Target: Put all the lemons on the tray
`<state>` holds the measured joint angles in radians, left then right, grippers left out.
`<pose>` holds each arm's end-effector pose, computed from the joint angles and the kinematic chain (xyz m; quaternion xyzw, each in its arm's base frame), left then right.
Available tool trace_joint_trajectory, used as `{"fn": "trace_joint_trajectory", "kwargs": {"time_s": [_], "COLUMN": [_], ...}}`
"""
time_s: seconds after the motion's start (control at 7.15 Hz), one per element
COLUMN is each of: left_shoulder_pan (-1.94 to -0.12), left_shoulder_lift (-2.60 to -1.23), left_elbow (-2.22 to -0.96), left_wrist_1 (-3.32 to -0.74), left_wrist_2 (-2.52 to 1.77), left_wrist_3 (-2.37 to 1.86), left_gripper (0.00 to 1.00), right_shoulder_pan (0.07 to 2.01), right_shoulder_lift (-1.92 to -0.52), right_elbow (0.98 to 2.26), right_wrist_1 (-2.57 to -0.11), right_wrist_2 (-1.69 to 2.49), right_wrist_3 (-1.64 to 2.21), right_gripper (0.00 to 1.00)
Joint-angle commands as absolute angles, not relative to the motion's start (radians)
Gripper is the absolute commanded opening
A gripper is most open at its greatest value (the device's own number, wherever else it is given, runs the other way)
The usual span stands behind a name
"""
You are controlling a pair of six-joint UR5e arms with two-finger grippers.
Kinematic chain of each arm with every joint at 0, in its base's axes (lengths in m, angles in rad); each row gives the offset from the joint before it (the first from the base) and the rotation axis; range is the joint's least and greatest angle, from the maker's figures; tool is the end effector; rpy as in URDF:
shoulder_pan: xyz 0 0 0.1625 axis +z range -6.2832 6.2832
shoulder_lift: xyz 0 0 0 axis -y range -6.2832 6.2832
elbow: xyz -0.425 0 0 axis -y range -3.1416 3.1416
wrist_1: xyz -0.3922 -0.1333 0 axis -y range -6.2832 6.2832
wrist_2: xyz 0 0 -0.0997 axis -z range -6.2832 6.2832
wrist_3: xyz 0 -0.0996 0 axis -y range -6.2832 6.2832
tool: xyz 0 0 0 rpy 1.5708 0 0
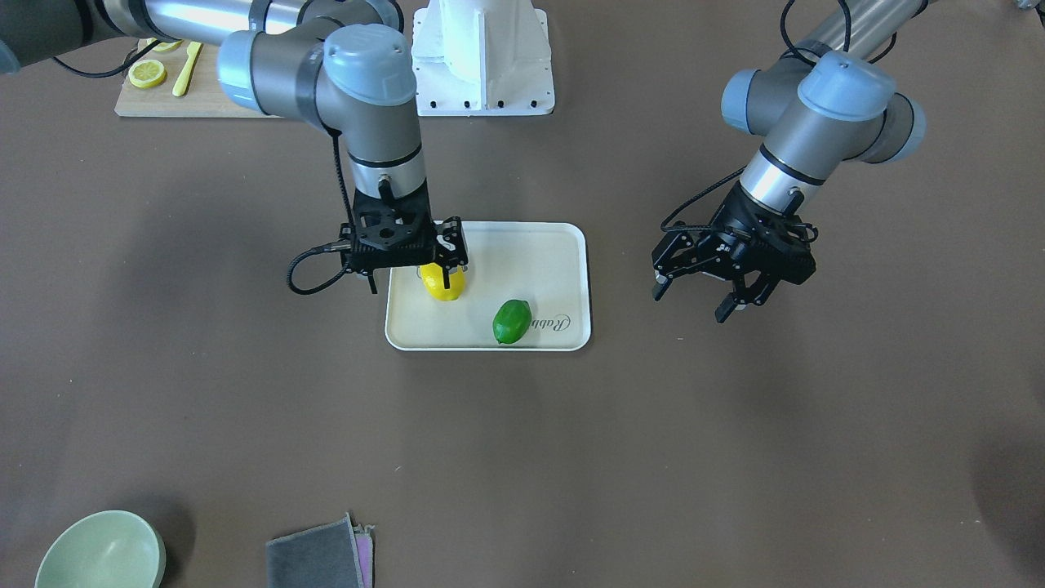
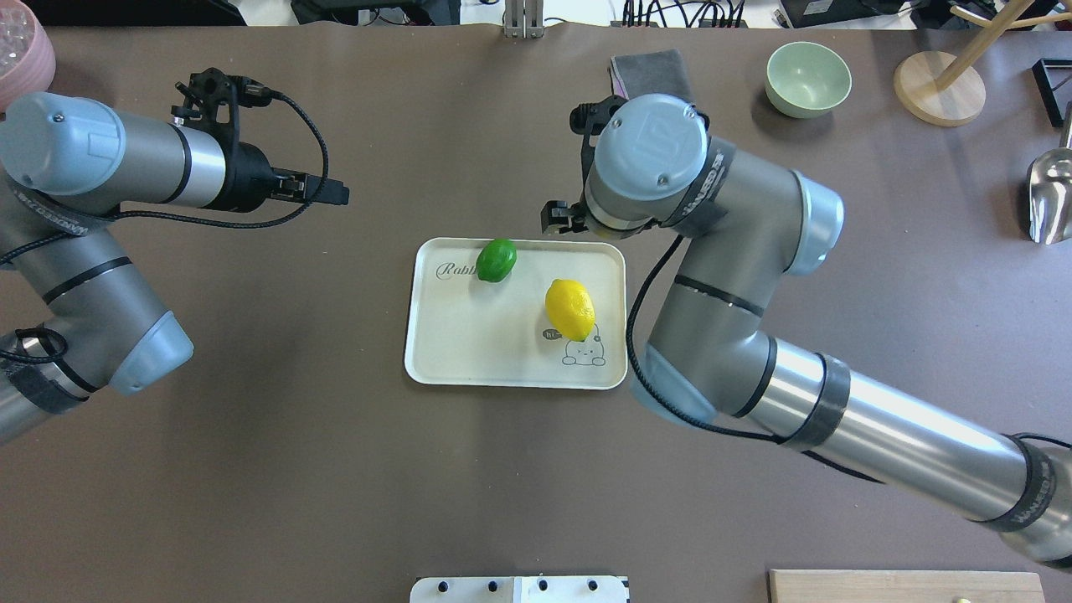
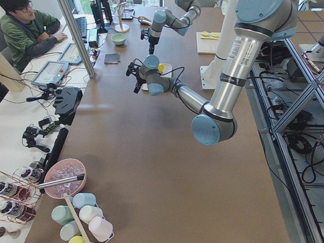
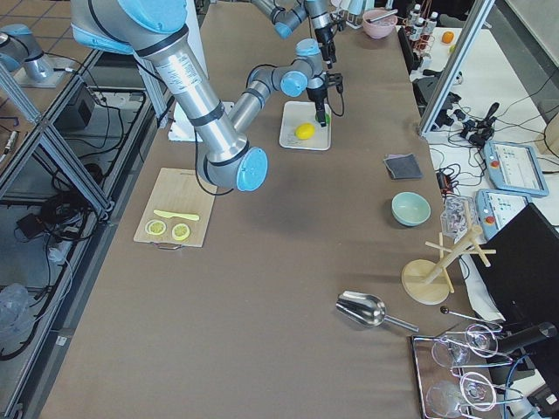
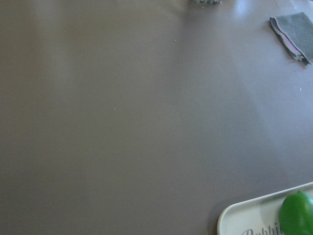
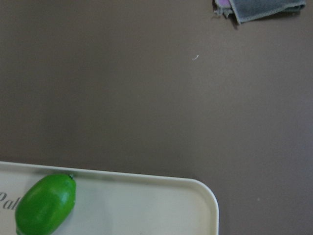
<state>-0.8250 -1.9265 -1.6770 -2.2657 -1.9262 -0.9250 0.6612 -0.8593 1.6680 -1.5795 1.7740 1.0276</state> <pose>0.3514 -0.5258 0.3324 0.2512 0.4983 0.0225 0.8295 -0.4733 -0.5117 0.1971 0.1425 -0.3722 0.0146 0.9170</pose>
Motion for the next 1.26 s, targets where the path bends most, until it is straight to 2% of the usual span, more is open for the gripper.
{"fn": "trace_joint_trajectory", "kwargs": {"time_s": [0.0, 0.28, 0.42, 0.56, 0.84, 0.98, 1.12], "left_shoulder_pan": [-0.908, -1.071, -1.165, -1.261, -1.411, -1.478, -1.559], "left_shoulder_lift": [-1.861, -1.835, -1.759, -1.673, -1.588, -1.553, -1.534], "left_elbow": [-1.675, -1.667, -1.667, -1.658, -1.612, -1.548, -1.425], "left_wrist_1": [-2.26, -2.124, -2.079, -2.074, -2.068, -2.069, -2.086], "left_wrist_2": [-2.008, -2.215, -2.296, -2.328, -2.37, -2.373, -2.394], "left_wrist_3": [-0.722, -0.526, -0.365, -0.222, -0.105, -0.021, 0.062], "left_gripper": [0.97, 0.97, 0.97, 0.97, 0.97, 0.98, 0.98], "right_shoulder_pan": [0.864, 1.083, 1.183, 1.286, 1.437, 1.51, 1.538], "right_shoulder_lift": [-0.946, -1.207, -1.336, -1.412, -1.585, -1.632, -1.737], "right_elbow": [1.743, 1.923, 1.968, 1.974, 1.971, 1.965, 1.959], "right_wrist_1": [-1.678, -1.761, -1.764, -1.763, -1.753, -1.756, -1.758], "right_wrist_2": [1.914, 2.015, 2.066, 2.127, 2.178, 2.174, 2.178], "right_wrist_3": [0.718, 0.283, 0.138, 0.055, -0.205, -0.338, -0.372], "right_gripper": [1.0, 1.0, 1.0, 1.0, 1.0, 1.0, 1.0]}}
